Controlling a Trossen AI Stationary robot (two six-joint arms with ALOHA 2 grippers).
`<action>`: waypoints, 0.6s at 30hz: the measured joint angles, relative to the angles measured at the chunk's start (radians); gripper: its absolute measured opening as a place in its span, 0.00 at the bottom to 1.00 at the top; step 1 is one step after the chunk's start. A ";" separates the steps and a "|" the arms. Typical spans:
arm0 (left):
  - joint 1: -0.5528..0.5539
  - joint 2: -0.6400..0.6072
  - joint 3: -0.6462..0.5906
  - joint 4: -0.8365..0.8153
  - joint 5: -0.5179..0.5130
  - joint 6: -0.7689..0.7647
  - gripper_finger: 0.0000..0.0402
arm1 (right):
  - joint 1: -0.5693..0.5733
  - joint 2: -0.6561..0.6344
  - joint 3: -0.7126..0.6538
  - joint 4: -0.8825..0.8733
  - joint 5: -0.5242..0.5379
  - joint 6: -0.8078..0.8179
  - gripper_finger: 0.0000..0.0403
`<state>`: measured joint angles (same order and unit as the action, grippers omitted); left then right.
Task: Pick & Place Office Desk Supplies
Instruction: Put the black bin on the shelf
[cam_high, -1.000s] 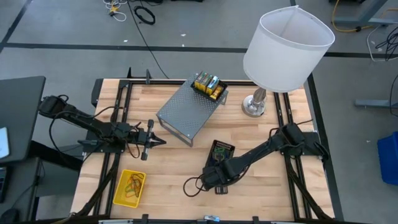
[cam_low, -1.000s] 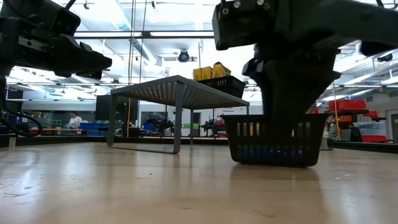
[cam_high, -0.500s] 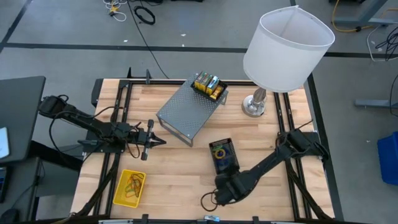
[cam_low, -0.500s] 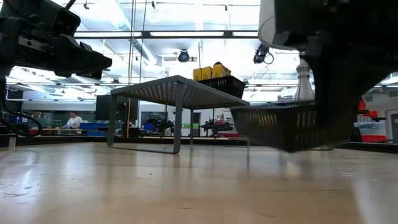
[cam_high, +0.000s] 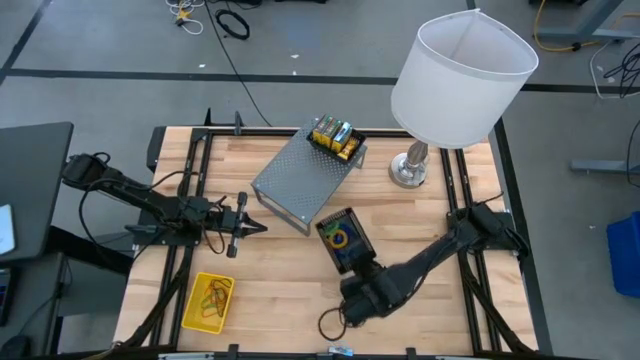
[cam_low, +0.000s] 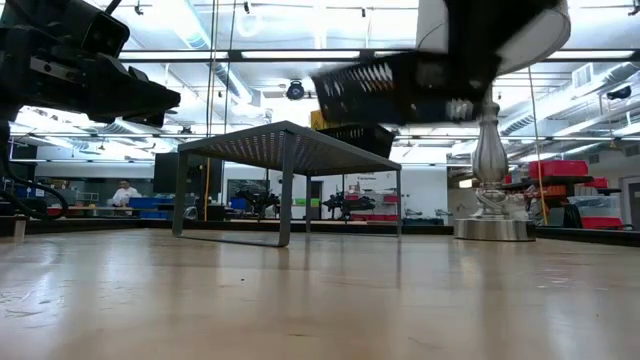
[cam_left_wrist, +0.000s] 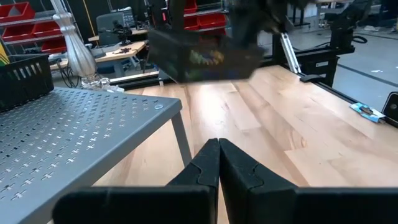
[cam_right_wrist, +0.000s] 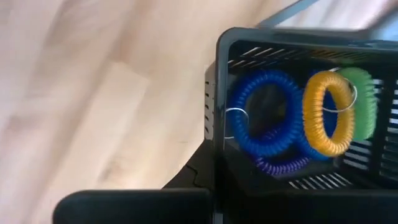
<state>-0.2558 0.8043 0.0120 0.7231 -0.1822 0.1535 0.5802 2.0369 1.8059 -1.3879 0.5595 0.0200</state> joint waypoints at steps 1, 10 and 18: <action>0.000 0.000 0.000 0.000 0.002 0.000 0.02 | -0.011 -0.018 0.004 0.005 0.015 -0.028 0.01; 0.000 0.000 0.000 0.014 0.018 0.000 0.02 | -0.167 -0.142 0.008 0.087 0.015 -0.357 0.01; 0.000 0.000 0.000 0.014 0.018 0.000 0.02 | -0.356 -0.152 0.008 0.185 -0.113 -0.637 0.01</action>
<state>-0.2558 0.8047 0.0120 0.7376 -0.1638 0.1533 0.2244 1.8847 1.8137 -1.2028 0.4463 -0.6173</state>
